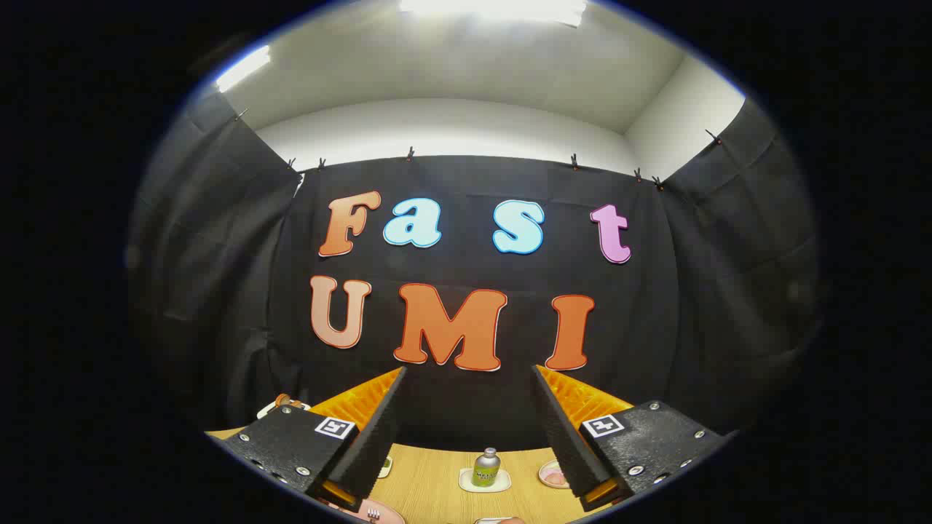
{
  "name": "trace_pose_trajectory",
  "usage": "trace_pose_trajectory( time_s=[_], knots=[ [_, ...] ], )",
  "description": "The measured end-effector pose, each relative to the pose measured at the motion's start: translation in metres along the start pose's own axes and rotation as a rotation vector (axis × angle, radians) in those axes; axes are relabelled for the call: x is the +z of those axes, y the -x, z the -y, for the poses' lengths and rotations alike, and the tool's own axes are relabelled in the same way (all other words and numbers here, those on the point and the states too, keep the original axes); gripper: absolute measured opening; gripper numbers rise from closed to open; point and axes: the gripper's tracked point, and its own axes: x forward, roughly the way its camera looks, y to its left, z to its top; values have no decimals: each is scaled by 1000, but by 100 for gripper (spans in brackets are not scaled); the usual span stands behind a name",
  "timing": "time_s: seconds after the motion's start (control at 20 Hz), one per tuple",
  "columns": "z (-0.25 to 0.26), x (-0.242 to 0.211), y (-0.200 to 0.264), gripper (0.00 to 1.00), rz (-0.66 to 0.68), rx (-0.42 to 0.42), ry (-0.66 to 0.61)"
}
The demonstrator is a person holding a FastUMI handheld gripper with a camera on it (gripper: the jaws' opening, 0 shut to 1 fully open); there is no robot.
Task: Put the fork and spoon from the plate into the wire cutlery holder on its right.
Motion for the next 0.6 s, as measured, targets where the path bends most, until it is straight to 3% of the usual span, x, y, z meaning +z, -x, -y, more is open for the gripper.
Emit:
trace_pose_trajectory(
  time_s=[0.6],
  knots=[
    [0,4,3,98,13,7,5]
  ],
)
